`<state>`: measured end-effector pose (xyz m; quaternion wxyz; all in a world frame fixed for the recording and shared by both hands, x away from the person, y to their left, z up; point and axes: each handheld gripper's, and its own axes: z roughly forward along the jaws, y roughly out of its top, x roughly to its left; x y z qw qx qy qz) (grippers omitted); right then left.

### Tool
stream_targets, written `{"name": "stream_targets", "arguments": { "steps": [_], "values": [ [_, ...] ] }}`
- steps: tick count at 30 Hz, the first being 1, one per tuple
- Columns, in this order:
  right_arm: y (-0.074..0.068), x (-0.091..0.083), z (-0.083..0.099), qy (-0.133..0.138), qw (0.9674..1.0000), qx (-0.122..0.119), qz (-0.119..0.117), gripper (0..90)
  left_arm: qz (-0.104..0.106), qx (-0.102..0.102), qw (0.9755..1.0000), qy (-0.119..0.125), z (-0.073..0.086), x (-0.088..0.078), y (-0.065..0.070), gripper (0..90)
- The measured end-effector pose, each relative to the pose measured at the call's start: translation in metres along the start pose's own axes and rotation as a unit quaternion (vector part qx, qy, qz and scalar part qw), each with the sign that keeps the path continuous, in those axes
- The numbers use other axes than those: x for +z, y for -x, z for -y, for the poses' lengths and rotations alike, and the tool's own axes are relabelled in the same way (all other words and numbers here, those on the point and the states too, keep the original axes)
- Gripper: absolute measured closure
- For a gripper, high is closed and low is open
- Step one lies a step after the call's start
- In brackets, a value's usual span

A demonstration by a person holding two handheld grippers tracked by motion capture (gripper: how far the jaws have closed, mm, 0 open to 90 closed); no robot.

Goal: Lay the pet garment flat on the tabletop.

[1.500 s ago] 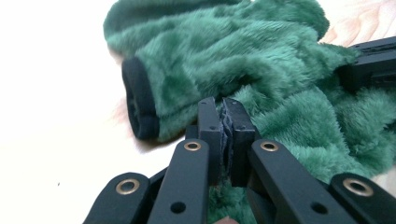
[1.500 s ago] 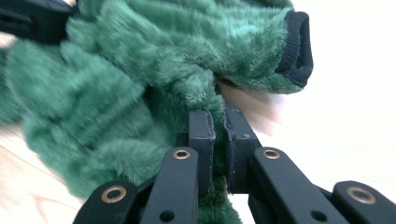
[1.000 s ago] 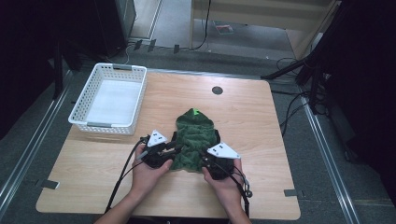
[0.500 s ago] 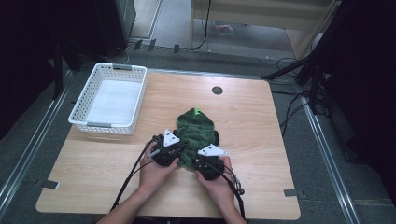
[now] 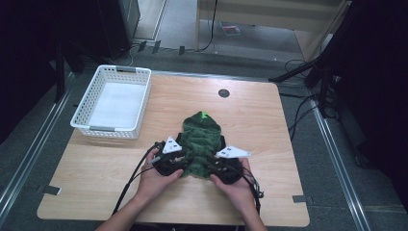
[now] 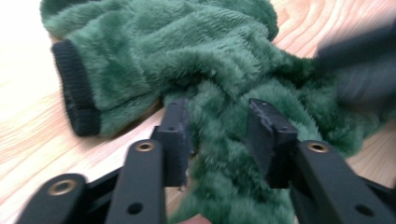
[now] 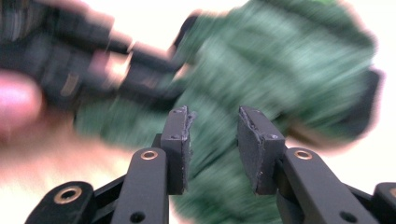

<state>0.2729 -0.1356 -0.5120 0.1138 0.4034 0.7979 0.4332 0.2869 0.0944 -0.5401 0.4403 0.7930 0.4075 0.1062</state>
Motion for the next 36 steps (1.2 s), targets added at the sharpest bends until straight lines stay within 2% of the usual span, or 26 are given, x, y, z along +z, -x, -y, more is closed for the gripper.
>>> {"name": "stream_targets", "arguments": {
  "steps": [1, 3, 5, 7, 8, 9, 12, 13, 15, 16, 17, 20, 23, 26, 27, 29, 30, 31, 33, 34, 35, 36],
  "values": [
    [0.008, -0.006, -0.007, 0.019, 0.9995, 0.022, 0.014, 65.6, -0.001, -0.005, 1.0, 0.004, 0.001, -0.002, -0.001, 55.5],
    [0.019, -0.009, -0.016, 0.034, 0.9973, 0.046, 0.047, 64.2, -0.001, -0.011, 0.9999, 0.009, 0.004, -0.006, -0.004, 53.9],
    [0.031, -0.005, -0.026, 0.037, 0.9947, 0.058, 0.077, 61.1, 0.003, -0.012, 0.9999, 0.006, 0.008, -0.006, -0.004, 54.6],
    [0.038, 0.009, -0.035, 0.022, 0.9939, 0.064, 0.088, 61.0, 0.002, 0.001, 1.0, -0.002, 0.011, -0.006, -0.002, 57.2],
    [0.039, 0.018, -0.038, 0.018, 0.9936, 0.059, 0.095, 61.6, 0.002, 0.006, 1.0, -0.005, 0.013, -0.005, -0.001, 58.4],
    [0.038, 0.026, -0.042, 0.01, 0.9942, 0.05, 0.095, 62.7, 0.001, 0.005, 1.0, -0.004, 0.014, -0.005, 0.0, 59.3],
    [0.034, 0.053, -0.054, -0.016, 0.9969, 0.014, 0.076, 64.8, 0.007, -0.006, 1.0, -0.003, 0.016, -0.006, -0.002, 62.7],
    [0.034, 0.061, -0.056, -0.029, 0.9969, 0.011, 0.072, 64.7, 0.007, -0.009, 0.9999, -0.008, 0.017, -0.006, -0.003, 64.3],
    [0.038, 0.077, -0.059, -0.053, 0.9954, 0.01, 0.08, 64.4, 0.005, -0.01, 0.9999, -0.012, 0.019, -0.006, -0.002, 65.6],
    [0.038, 0.077, -0.059, -0.053, 0.9954, 0.01, 0.08, 64.4, 0.005, -0.01, 0.9999, -0.012, 0.019, -0.006, -0.002, 65.8],
    [0.046, 0.092, -0.058, -0.072, 0.9936, 0.012, 0.086, 63.9, 0.006, -0.005, 0.9998, -0.019, 0.02, -0.006, 0.0, 65.8],
    [0.054, 0.101, -0.058, -0.063, 0.9938, 0.011, 0.091, 64.5, 0.006, -0.004, 0.9998, -0.021, 0.021, -0.007, 0.001, 65.7],
    [0.058, 0.108, -0.062, -0.062, 0.9924, -0.016, 0.105, 64.4, 0.009, -0.01, 0.9997, -0.02, 0.021, -0.008, -0.001, 65.6],
    [0.06, 0.109, -0.069, -0.07, 0.9929, -0.004, 0.096, 60.6, 0.006, -0.014, 0.9998, -0.014, 0.022, -0.008, -0.002, 59.6],
    [0.059, 0.105, -0.072, -0.06, 0.9946, 0.003, 0.084, 57.9, 0.01, -0.017, 0.9998, 0.005, 0.022, -0.011, -0.003, 55.3],
    [0.056, 0.094, -0.076, -0.024, 0.9978, 0.023, 0.057, 56.8, 0.022, -0.029, 0.9988, 0.033, 0.021, -0.016, -0.007, 52.9],
    [0.055, 0.09, -0.078, -0.014, 0.9981, 0.027, 0.054, 57.1, 0.022, -0.041, 0.9979, 0.046, 0.019, -0.018, -0.011, 52.5],
    [0.054, 0.085, -0.079, -0.006, 0.998, 0.026, 0.058, 57.7, 0.016, -0.056, 0.9968, 0.055, 0.015, -0.021, -0.016, 51.7],
    [0.053, 0.075, -0.081, 0.007, 0.9963, 0.02, 0.083, 57.8, -0.017, -0.087, 0.9933, 0.075, 0.005, -0.025, -0.027, 50.0],
    [0.053, 0.075, -0.081, 0.007, 0.9963, 0.02, 0.083, 57.8, -0.017, -0.087, 0.9933, 0.075, 0.005, -0.025, -0.027, 48.9],
    [0.057, 0.063, -0.077, 0.015, 0.9931, 0.025, 0.114, 57.5, -0.032, -0.128, 0.9869, 0.092, -0.006, -0.027, -0.039, 47.7],
    [0.059, 0.06, -0.074, 0.014, 0.9917, 0.035, 0.123, 57.5, -0.04, -0.138, 0.9847, 0.099, -0.01, -0.026, -0.044, 47.1]
  ]
}}
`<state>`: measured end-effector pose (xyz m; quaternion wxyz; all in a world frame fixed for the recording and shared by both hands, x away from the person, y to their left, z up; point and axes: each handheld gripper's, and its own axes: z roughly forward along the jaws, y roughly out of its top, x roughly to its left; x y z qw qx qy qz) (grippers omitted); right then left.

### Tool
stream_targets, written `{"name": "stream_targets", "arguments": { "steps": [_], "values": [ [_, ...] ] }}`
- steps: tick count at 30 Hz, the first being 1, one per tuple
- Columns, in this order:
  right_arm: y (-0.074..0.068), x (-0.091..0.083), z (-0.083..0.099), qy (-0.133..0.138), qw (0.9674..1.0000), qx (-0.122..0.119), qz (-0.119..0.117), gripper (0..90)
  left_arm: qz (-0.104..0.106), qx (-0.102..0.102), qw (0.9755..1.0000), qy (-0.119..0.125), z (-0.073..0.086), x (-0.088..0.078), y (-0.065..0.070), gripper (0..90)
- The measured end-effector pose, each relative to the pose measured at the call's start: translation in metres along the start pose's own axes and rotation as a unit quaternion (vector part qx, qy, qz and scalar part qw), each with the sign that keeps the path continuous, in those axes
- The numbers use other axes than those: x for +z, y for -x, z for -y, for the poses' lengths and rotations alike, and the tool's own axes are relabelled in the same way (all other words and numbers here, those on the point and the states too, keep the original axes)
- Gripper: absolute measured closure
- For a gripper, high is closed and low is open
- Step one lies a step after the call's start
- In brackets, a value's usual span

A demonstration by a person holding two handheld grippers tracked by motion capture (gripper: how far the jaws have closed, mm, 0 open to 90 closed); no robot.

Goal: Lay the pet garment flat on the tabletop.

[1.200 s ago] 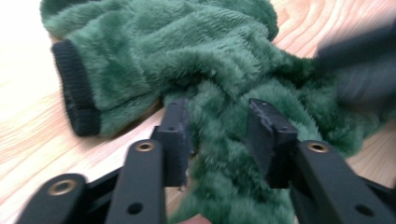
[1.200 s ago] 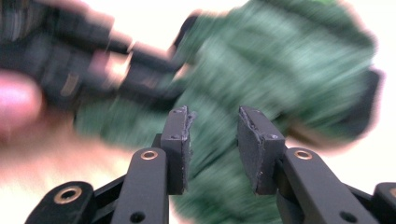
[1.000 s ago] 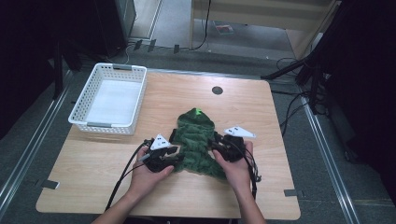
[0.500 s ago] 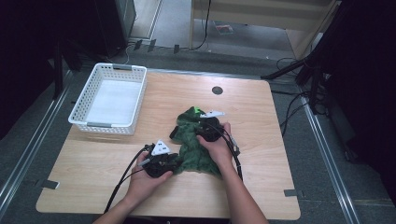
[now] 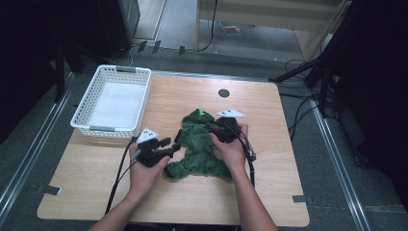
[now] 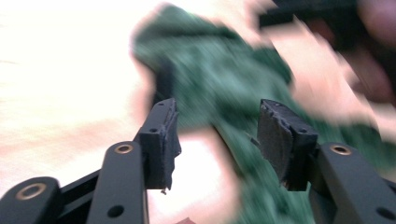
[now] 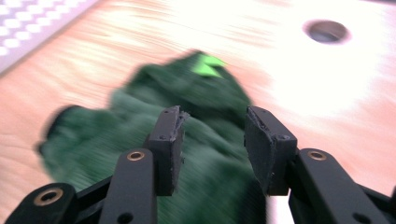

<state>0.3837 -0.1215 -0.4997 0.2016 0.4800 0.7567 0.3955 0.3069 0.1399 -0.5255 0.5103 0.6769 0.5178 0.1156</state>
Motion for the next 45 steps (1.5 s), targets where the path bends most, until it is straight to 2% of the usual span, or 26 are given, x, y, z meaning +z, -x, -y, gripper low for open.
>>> {"name": "stream_targets", "arguments": {
  "steps": [1, 4, 5, 6, 7, 8, 9, 10, 11, 12, 15, 18, 19, 20, 21, 23, 24, 27, 32, 34, 36, 37, 38, 40, 43, 45],
  "values": [
    [0.006, -0.003, 0.004, 0.0, 0.9999, 0.015, 0.005, 57.5, -0.009, 0.001, 1.0, 0.0, -0.004, 0.005, -0.002, 46.9],
    [0.02, -0.006, 0.021, -0.01, 0.9984, 0.055, -0.01, 58.1, -0.034, 0.009, 0.9992, -0.019, -0.011, 0.025, -0.004, 46.7],
    [0.022, -0.006, 0.026, -0.015, 0.9981, 0.059, -0.015, 58.6, -0.043, 0.015, 0.9986, -0.027, -0.012, 0.032, -0.005, 47.0],
    [0.023, -0.006, 0.031, -0.023, 0.998, 0.055, -0.017, 61.5, -0.054, 0.02, 0.9976, -0.037, -0.013, 0.039, -0.005, 48.1],
    [0.023, -0.005, 0.035, -0.026, 0.9978, 0.055, -0.027, 66.3, -0.054, 0.02, 0.9976, -0.037, -0.013, 0.039, -0.005, 53.1],
    [0.023, -0.003, 0.039, -0.03, 0.9977, 0.048, -0.038, 69.7, -0.07, 0.026, 0.9959, -0.052, -0.015, 0.047, -0.006, 57.6],
    [0.022, -0.002, 0.041, -0.035, 0.9977, 0.043, -0.038, 72.7, -0.072, 0.027, 0.9952, -0.061, -0.015, 0.05, -0.006, 62.1],
    [0.022, -0.001, 0.043, -0.043, 0.9977, 0.036, -0.038, 77.0, -0.072, 0.027, 0.9952, -0.061, -0.015, 0.05, -0.006, 70.7],
    [0.022, 0.001, 0.045, -0.05, 0.9975, 0.03, -0.04, 80.2, -0.07, 0.035, 0.9941, -0.076, -0.015, 0.054, -0.006, 76.7],
    [0.023, 0.003, 0.046, -0.052, 0.9975, 0.026, -0.04, 81.1, -0.069, 0.037, 0.9936, -0.081, -0.014, 0.055, -0.006, 81.6],
    [0.026, 0.004, 0.046, -0.052, 0.9973, 0.031, -0.04, 81.8, -0.079, 0.052, 0.991, -0.094, -0.012, 0.058, -0.006, 86.4],
    [0.027, 0.005, 0.047, -0.051, 0.9975, 0.029, -0.04, 81.5, -0.086, 0.05, 0.9907, -0.093, -0.013, 0.059, -0.009, 87.3],
    [0.027, 0.005, 0.047, -0.05, 0.9975, 0.029, -0.041, 81.1, -0.084, 0.044, 0.9914, -0.09, -0.013, 0.059, -0.01, 86.9],
    [0.027, 0.005, 0.047, -0.05, 0.9975, 0.029, -0.041, 81.1, -0.084, 0.044, 0.9914, -0.09, -0.013, 0.059, -0.01, 84.9],
    [0.027, 0.003, 0.047, -0.048, 0.9979, 0.025, -0.037, 75.9, -0.082, 0.044, 0.9917, -0.089, -0.014, 0.057, -0.011, 77.2],
    [0.027, -0.001, 0.046, -0.033, 0.9984, 0.02, -0.041, 68.8, -0.066, 0.049, 0.9947, -0.063, -0.016, 0.047, -0.009, 68.1],
    [0.027, -0.005, 0.045, -0.02, 0.9985, 0.019, -0.047, 65.5, -0.066, 0.049, 0.9947, -0.063, -0.016, 0.047, -0.009, 65.3],
    [0.029, -0.018, 0.043, -0.001, 0.9986, 0.02, -0.049, 62.5, -0.042, 0.061, 0.9967, -0.032, -0.016, 0.023, -0.003, 53.6],
    [0.031, -0.043, 0.046, 0.021, 0.9984, 0.022, -0.047, 55.1, -0.014, 0.053, 0.9983, -0.019, -0.009, -0.004, -0.004, 48.7],
    [0.031, -0.054, 0.052, 0.031, 0.9984, 0.018, -0.044, 49.2, -0.008, 0.054, 0.9984, -0.013, -0.004, -0.015, -0.006, 47.2],
    [0.031, -0.063, 0.06, 0.041, 0.9985, 0.016, -0.034, 42.8, 0.016, 0.057, 0.9982, -0.014, 0.001, -0.026, -0.009, 47.6],
    [0.031, -0.067, 0.064, 0.046, 0.9983, 0.014, -0.031, 40.4, 0.016, 0.057, 0.9982, -0.014, 0.001, -0.026, -0.009, 46.8],
    [0.032, -0.072, 0.069, 0.049, 0.9983, 0.012, -0.028, 37.0, 0.022, 0.073, 0.9971, -0.004, 0.006, -0.038, -0.013, 45.4],
    [0.034, -0.079, 0.076, 0.051, 0.9984, 0.01, -0.022, 33.5, 0.02, 0.083, 0.9963, 0.007, 0.011, -0.05, -0.017, 43.3],
    [0.038, -0.092, 0.085, 0.06, 0.9979, 0.017, -0.017, 27.3, 0.026, 0.072, 0.9969, 0.02, 0.017, -0.069, -0.026, 38.2],
    [0.042, -0.099, 0.091, 0.064, 0.9976, 0.024, -0.011, 22.3, 0.02, 0.068, 0.9972, 0.026, 0.02, -0.08, -0.033, 35.6]
  ]
}}
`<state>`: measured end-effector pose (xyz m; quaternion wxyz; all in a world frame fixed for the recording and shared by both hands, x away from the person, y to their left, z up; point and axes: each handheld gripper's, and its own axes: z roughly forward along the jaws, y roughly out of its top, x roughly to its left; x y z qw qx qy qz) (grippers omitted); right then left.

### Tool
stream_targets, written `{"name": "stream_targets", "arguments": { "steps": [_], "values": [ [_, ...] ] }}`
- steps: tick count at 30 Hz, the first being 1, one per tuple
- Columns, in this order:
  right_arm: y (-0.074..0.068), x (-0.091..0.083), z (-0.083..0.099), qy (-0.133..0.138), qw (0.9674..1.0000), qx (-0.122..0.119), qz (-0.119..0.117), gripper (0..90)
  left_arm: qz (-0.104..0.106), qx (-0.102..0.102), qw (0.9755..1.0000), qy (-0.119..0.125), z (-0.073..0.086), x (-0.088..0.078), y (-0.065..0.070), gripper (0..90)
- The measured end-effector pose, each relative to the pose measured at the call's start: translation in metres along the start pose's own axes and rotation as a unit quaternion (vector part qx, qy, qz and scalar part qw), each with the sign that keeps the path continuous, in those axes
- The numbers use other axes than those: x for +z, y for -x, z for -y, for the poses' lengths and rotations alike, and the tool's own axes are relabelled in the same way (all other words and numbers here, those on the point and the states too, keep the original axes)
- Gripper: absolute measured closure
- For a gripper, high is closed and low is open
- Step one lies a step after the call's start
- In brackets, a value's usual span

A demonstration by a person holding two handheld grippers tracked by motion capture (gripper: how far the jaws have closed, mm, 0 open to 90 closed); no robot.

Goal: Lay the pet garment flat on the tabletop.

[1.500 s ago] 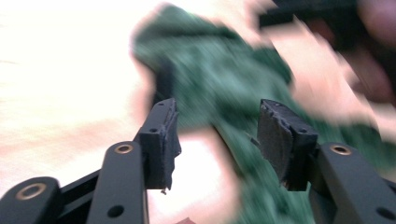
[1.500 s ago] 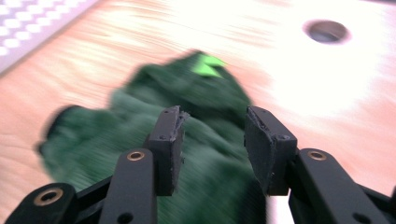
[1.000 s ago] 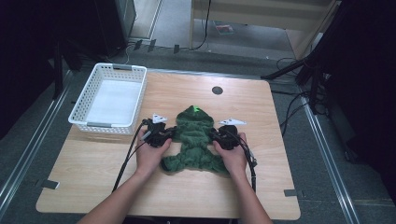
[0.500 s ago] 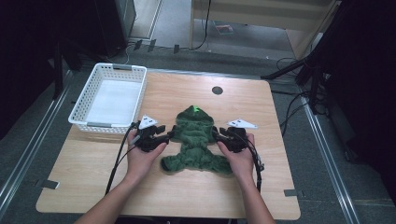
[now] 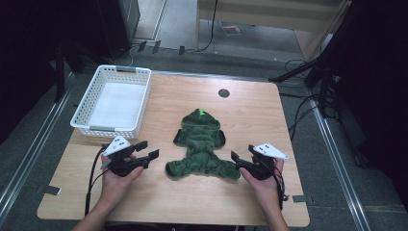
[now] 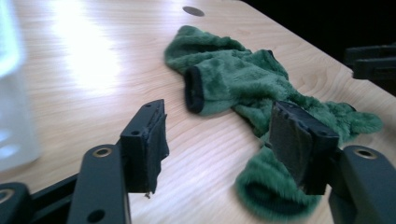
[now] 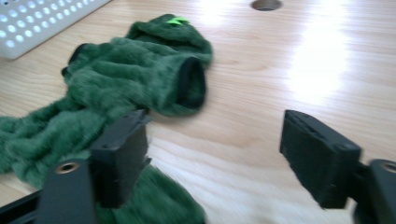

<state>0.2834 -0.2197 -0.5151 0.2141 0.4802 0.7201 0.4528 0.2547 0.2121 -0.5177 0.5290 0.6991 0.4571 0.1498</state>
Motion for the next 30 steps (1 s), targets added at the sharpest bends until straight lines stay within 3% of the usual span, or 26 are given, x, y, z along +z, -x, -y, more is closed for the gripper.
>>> {"name": "stream_targets", "arguments": {
  "steps": [5, 9, 13, 17, 18, 23, 26, 28, 29, 30],
  "values": [
    [0.012, -0.018, 0.013, 0.0, 0.9998, 0.01, 0.016, 13.6, -0.019, -0.01, 0.9997, 0.013, 0.007, -0.03, -0.02, 30.0],
    [0.022, -0.034, 0.022, 0.0, 0.9992, 0.01, 0.039, 12.1, -0.031, -0.015, 0.9993, 0.016, 0.013, -0.047, -0.032, 24.7],
    [0.034, -0.045, 0.031, 0.001, 0.9989, 0.019, 0.042, 7.5, -0.057, -0.018, 0.998, 0.018, 0.024, -0.072, -0.055, 17.1],
    [0.042, -0.052, 0.038, 0.001, 0.9986, 0.026, 0.046, 2.7, -0.064, -0.024, 0.9974, 0.023, 0.03, -0.088, -0.068, 11.1],
    [0.044, -0.055, 0.04, 0.002, 0.9986, 0.024, 0.048, 2.4, -0.067, -0.03, 0.9968, 0.029, 0.034, -0.099, -0.076, 9.9],
    [0.05, -0.061, 0.046, -0.002, 0.9979, 0.021, 0.06, 0.0, -0.098, -0.045, 0.9938, 0.028, 0.044, -0.12, -0.094, 9.8],
    [0.053, -0.064, 0.052, -0.004, 0.9975, 0.025, 0.066, 0.0, -0.116, -0.037, 0.9924, 0.021, 0.049, -0.125, -0.101, 9.8],
    [0.054, -0.064, 0.056, -0.008, 0.9975, 0.025, 0.066, 0.0, -0.13, -0.05, 0.9899, 0.025, 0.053, -0.131, -0.112, 9.8],
    [0.055, -0.065, 0.058, -0.009, 0.9973, 0.024, 0.069, 0.0, -0.13, -0.05, 0.9899, 0.025, 0.053, -0.131, -0.112, 9.8],
    [0.055, -0.065, 0.06, -0.01, 0.9972, 0.028, 0.069, 0.0, -0.13, -0.066, 0.9888, 0.031, 0.053, -0.132, -0.117, 9.8]
  ]
}}
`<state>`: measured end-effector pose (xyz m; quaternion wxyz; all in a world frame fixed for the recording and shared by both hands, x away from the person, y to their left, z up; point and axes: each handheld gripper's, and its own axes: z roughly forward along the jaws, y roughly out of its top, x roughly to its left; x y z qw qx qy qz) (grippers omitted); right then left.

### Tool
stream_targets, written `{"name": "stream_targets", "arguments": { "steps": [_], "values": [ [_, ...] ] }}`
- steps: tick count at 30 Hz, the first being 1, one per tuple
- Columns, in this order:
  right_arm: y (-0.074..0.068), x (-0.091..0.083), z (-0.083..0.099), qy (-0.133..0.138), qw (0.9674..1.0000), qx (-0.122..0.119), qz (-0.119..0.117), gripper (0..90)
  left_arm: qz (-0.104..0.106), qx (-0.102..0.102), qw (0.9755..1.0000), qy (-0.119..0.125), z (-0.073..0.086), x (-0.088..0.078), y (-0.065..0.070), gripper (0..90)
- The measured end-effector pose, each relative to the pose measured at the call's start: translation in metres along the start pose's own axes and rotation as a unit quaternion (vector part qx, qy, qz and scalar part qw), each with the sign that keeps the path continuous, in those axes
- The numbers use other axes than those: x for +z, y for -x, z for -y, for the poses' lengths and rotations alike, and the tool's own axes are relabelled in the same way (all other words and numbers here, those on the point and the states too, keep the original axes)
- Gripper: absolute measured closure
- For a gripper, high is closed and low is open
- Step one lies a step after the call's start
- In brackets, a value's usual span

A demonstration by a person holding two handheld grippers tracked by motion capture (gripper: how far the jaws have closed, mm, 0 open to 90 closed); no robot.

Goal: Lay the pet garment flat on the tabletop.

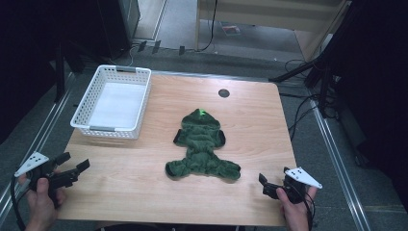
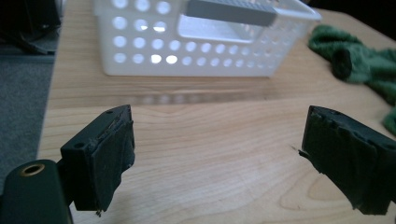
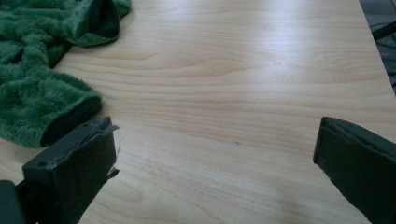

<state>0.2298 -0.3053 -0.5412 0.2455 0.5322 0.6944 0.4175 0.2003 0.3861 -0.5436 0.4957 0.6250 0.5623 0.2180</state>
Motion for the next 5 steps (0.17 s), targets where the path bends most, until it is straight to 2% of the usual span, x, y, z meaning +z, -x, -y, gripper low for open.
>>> {"name": "stream_targets", "arguments": {
  "steps": [4, 5],
  "values": [
    [-0.0001, -0.0014, 0.0001, 0.003, 1.0, 0.007, -0.001, 0.0, 0.002, -0.003, 1.0, -0.008, 0.0015, 0.0039, 0.0, 9.9],
    [-0.0008, -0.0014, -0.0003, 0.005, 1.0, 0.006, -0.002, 0.0, 0.001, 0.003, 0.9999, -0.013, 0.0019, 0.0054, 0.0016, 9.9]
  ]
}}
